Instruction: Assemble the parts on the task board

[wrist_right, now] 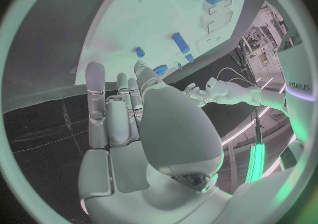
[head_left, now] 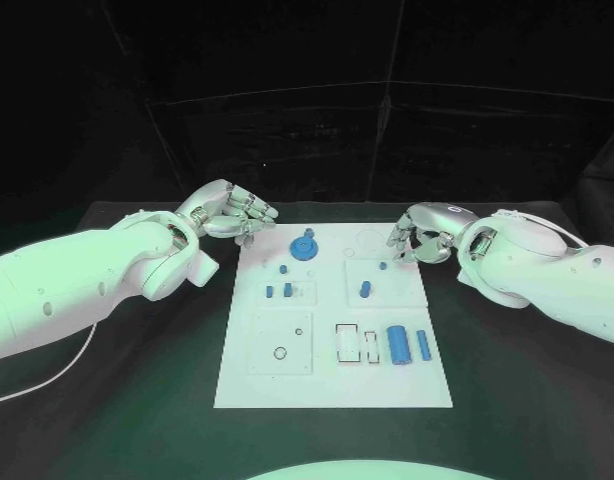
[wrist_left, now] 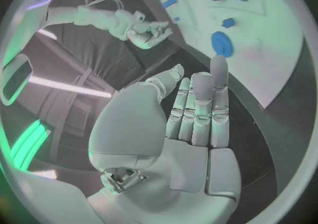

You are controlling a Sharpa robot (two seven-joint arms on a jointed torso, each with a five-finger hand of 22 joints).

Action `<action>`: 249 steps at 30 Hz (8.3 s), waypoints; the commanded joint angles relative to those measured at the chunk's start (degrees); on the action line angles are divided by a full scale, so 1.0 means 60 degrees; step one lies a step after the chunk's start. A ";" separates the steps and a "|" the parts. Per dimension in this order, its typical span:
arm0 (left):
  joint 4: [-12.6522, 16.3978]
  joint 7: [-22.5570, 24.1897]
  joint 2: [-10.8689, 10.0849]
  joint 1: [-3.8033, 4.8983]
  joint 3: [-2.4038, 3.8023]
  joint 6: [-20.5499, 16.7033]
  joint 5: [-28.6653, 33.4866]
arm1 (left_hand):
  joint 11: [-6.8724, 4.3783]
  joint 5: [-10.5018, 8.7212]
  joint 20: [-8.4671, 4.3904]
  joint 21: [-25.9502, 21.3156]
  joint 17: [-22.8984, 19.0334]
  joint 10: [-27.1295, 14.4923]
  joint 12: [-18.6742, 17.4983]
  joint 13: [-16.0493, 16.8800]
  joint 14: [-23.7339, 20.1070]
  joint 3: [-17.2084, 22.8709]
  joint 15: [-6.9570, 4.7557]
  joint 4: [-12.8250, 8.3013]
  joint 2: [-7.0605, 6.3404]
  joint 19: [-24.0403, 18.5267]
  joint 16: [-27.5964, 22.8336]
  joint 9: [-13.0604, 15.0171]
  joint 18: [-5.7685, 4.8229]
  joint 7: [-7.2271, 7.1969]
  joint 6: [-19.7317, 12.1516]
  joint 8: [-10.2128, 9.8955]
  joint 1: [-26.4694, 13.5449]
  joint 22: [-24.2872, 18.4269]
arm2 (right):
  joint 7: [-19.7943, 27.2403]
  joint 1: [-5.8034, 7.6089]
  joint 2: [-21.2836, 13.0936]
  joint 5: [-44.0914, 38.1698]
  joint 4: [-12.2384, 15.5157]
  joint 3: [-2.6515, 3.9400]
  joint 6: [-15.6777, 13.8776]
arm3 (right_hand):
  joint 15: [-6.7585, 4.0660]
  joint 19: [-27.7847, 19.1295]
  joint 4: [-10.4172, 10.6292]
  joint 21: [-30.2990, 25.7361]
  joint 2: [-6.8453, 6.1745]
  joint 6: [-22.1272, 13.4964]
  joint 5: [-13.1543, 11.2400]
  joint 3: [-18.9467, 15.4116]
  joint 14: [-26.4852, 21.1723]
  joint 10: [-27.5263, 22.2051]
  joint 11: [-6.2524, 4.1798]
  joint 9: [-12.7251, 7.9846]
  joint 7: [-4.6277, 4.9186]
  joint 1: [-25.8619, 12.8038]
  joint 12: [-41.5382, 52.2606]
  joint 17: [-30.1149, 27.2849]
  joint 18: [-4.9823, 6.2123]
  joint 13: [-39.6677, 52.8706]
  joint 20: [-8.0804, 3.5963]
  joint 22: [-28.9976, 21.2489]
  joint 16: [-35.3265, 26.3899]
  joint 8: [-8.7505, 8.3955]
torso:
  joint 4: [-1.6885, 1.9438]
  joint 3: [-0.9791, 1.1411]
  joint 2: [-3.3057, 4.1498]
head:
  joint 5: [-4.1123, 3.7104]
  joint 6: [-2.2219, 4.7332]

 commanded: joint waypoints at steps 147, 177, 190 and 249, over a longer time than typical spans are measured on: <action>0.0530 0.1897 -0.0106 -0.0031 -0.0012 0.0146 0.4573 | -0.0011 0.0003 -0.0043 -0.0340 -0.0504 0.0145 0.0352 0.0071 -0.0298 -0.0295 -0.0040 0.0038 0.0132 -0.0119 -0.0309 -0.0032 0.0118 0.0002 -0.0048 -0.0053 -0.0046 -0.0210 | -0.0339 -0.1201 0.2234 -0.2851 0.1778 -0.0552 0.0030 | 0.0021 0.0287 -0.1241 0.1263 -0.0365 0.1101 -0.1206 0.4543 0.0447 0.1243 0.0045 0.0024 0.0092 -0.0838 -0.0775 0.0623 -0.0184 -0.1915 0.0004 0.1481 0.0681 -0.0589 | 0.0005 -0.0006 0.0017 | 0.0565 -0.0476; 0.0470 0.1804 -0.0106 -0.0030 -0.0011 0.0175 0.4573 | -0.0008 0.0003 -0.0041 -0.0351 -0.0525 0.0130 0.0360 0.0070 -0.0306 -0.0306 -0.0038 0.0037 0.0138 -0.0117 -0.0318 -0.0032 0.0118 0.0005 -0.0059 -0.0055 -0.0044 -0.0218 | -0.0164 -0.1232 0.1899 -0.2501 0.2034 -0.0566 -0.1000 | 0.0394 -0.0259 -0.1176 0.0646 -0.1059 -0.0590 -0.1052 0.3987 0.0267 -0.0631 0.0474 -0.0022 0.0359 -0.1659 -0.1331 0.0062 -0.0015 -0.1904 0.0365 0.0454 0.0380 -0.0669 | -0.0010 0.0007 0.0006 | 0.0571 -0.0465; 0.0416 0.1768 -0.0108 -0.0031 -0.0014 0.0192 0.4573 | -0.0007 0.0003 -0.0041 -0.0353 -0.0528 0.0127 0.0361 0.0070 -0.0308 -0.0308 -0.0038 0.0036 0.0139 -0.0117 -0.0320 -0.0033 0.0118 0.0005 -0.0061 -0.0056 -0.0044 -0.0220 | -0.0384 -0.0785 0.0135 -0.1260 0.2869 -0.0321 -0.1251 | 0.0310 -0.0137 -0.1113 0.0677 -0.1010 -0.0472 -0.1076 0.3708 0.0285 -0.0292 0.0361 0.0009 0.0255 -0.1700 -0.0875 0.0034 -0.0035 -0.1882 0.0303 0.0529 0.0394 -0.0629 | -0.0014 0.0009 0.0003 | 0.0407 -0.0301; 0.0329 0.1637 -0.0032 -0.0033 -0.0029 0.0381 0.4573 | -0.0011 0.0003 -0.0041 -0.0376 -0.0518 0.0108 0.0392 0.0074 -0.0306 -0.0326 -0.0040 0.0001 0.0148 -0.0107 -0.0306 -0.0028 0.0121 0.0002 -0.0065 -0.0048 0.0006 -0.0237 | -0.0691 -0.0352 0.0118 -0.1847 0.1993 -0.0215 0.0352 | -0.0040 0.0266 -0.0897 0.0962 0.0040 0.0897 -0.1457 0.3401 0.0384 0.1477 -0.0028 0.0081 0.0037 -0.0293 -0.0724 0.0159 -0.0132 -0.1930 -0.0043 0.0962 0.0631 -0.0328 | 0.0002 0.0003 0.0004 | 0.0313 -0.0324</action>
